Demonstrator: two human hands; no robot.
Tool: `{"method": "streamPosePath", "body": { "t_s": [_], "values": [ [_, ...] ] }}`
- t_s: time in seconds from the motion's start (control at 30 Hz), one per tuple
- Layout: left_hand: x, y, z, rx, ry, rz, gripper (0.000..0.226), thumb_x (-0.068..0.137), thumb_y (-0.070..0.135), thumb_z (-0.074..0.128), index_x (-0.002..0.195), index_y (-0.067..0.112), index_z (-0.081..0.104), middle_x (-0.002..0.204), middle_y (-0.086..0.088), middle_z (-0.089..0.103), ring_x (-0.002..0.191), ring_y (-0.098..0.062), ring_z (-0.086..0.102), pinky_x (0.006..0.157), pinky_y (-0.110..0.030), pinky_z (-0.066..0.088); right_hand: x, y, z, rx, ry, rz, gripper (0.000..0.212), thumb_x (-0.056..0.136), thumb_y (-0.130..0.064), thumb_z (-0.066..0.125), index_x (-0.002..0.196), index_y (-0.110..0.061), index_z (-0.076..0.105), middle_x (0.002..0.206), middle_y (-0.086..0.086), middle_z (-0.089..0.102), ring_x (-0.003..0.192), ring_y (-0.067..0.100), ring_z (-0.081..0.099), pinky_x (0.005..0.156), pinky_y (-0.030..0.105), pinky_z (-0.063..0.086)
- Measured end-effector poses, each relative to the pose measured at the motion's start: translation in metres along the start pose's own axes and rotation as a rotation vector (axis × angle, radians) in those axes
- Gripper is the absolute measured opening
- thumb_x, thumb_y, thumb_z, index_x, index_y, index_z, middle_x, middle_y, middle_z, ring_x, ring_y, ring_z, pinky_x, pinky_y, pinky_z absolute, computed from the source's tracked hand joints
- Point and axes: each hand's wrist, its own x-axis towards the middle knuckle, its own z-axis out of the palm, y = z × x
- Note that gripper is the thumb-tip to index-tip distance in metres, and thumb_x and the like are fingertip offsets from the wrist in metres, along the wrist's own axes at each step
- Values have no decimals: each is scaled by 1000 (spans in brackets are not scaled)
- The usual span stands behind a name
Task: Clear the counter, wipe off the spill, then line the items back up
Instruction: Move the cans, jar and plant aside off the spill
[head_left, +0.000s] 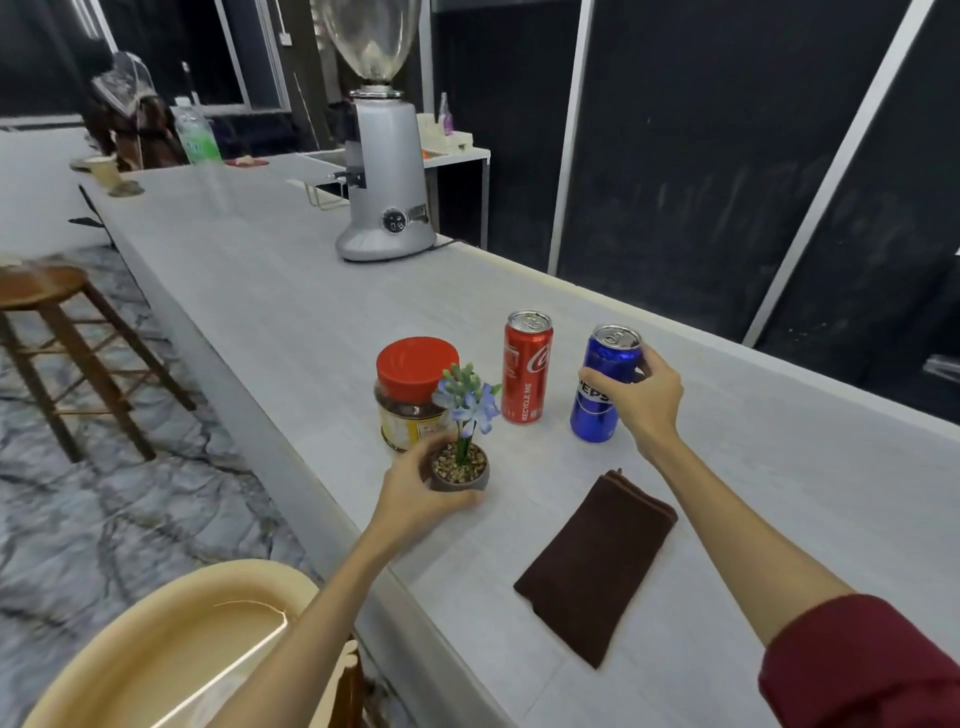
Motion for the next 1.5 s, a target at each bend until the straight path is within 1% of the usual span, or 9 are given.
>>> {"method": "streamPosePath", "body": {
  "t_s": [0.23, 0.4, 0.5, 0.63, 0.8, 0.93, 1.1, 1.37, 1.5],
  "values": [
    [-23, 39, -6, 9, 130, 152, 88, 47, 37, 88, 123, 40, 44, 124, 19, 52, 115, 4, 49, 91, -14, 39, -14, -6, -26, -65, 54, 11, 84, 70, -26, 78, 141, -19, 34, 148, 6, 38, 134, 24, 37, 102, 41, 40],
    [-30, 112, 22, 18, 165, 376, 84, 60, 25, 85, 132, 27, 42, 137, 6, 48, 125, -8, 45, 93, -13, 38, -35, -27, -87, -60, 212, -33, 79, 69, -33, 79, 138, -25, 41, 146, 0, 42, 134, 20, 38, 107, 37, 35],
    [-32, 153, 71, 19, -18, 462, 79, 65, 28, 80, 133, 31, 39, 140, 11, 44, 127, -4, 40, 83, -3, 32, -57, -40, -147, -27, 294, -72, 76, 69, -31, 80, 136, -24, 44, 143, -2, 45, 132, 15, 40, 102, 26, 32],
    [-48, 194, 165, -84, -313, 514, 73, 65, 30, 81, 129, 30, 45, 135, 11, 49, 123, -4, 45, 92, -5, 33, -98, -51, -244, -25, 456, -100, 73, 67, -30, 81, 133, -26, 49, 139, -9, 49, 128, 6, 42, 97, 17, 30],
    [-91, 230, 291, -204, -635, 534, 75, 63, 26, 84, 129, 26, 48, 131, 11, 52, 121, -4, 47, 100, -20, 35, -166, -56, -361, -117, 729, -73, 67, 70, -28, 79, 131, -28, 50, 123, -19, 55, 107, -13, 48, 90, 6, 35],
    [-121, 245, 380, -211, -783, 533, 78, 65, 19, 83, 132, 23, 43, 137, 6, 48, 122, -7, 44, 99, -23, 33, -229, -49, -432, -306, 970, -42, 64, 72, -27, 77, 130, -26, 50, 131, -15, 48, 117, -3, 39, 98, 17, 31],
    [-133, 238, 459, -215, -753, 399, 85, 66, 16, 81, 137, 21, 36, 143, -2, 42, 131, -23, 40, 96, -28, 34, -287, -14, -488, -329, 1133, 92, 65, 71, -25, 78, 130, -23, 51, 137, -5, 48, 117, 2, 40, 96, 22, 33],
    [-119, 232, 520, -242, -681, 268, 84, 64, 15, 83, 134, 21, 36, 132, -3, 50, 106, -13, 48, 90, -31, 43, -301, 39, -512, -168, 1075, 263, 65, 62, -21, 84, 121, -18, 58, 120, -3, 63, 111, 14, 58, 96, 35, 47],
    [-107, 231, 529, -237, -580, 250, 66, 70, 13, 78, 128, 13, 47, 127, -9, 56, 112, -24, 55, 89, -31, 46, -295, 48, -509, -170, 1016, 252, 58, 59, -11, 83, 112, -21, 61, 104, -3, 67, 100, 15, 63, 76, 19, 50]
  ]
}}
